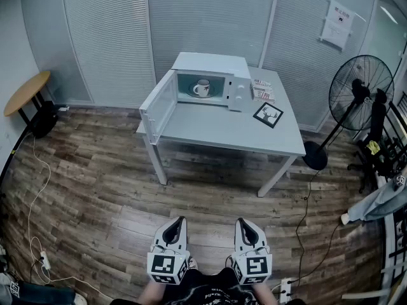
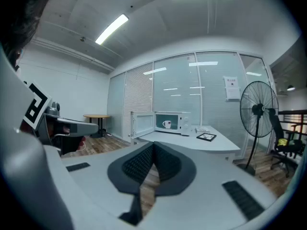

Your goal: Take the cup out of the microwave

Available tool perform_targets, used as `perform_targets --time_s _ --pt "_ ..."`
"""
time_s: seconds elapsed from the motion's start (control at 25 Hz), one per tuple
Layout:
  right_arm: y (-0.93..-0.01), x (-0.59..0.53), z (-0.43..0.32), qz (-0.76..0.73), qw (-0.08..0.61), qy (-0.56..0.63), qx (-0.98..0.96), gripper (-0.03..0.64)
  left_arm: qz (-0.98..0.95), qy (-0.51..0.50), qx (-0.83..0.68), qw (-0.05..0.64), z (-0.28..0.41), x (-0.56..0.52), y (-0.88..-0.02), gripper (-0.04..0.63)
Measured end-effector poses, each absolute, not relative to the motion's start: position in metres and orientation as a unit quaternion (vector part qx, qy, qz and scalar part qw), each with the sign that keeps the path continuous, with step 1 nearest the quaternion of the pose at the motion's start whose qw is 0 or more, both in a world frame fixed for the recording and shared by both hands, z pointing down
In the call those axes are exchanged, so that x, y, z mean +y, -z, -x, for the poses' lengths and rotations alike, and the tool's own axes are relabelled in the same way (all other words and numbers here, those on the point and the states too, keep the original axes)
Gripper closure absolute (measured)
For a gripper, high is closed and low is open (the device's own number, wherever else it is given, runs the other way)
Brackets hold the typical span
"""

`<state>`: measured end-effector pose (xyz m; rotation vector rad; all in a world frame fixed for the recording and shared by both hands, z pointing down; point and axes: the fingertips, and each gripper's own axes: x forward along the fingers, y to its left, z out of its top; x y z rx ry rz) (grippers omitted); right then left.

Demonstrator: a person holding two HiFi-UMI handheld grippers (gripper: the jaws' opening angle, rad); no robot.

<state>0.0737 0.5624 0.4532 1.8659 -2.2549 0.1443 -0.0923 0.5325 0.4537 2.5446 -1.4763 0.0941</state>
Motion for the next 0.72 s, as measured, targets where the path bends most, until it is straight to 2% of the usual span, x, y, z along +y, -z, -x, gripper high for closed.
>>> perform_targets --time_s 0.2,0.72 --pt "-0.455 0.553 -0.070 -0.646 0.075 -0.064 -0.757 0.614 -0.866 -0.036 -0.491 0.092 0.098 0.521 -0.456 0.589" --pt "-0.465 0.536 -0.055 -0.652 0.088 -0.062 -0.750 0.614 -0.868 -0.039 -0.485 0.097 0.118 0.494 -0.469 0.589"
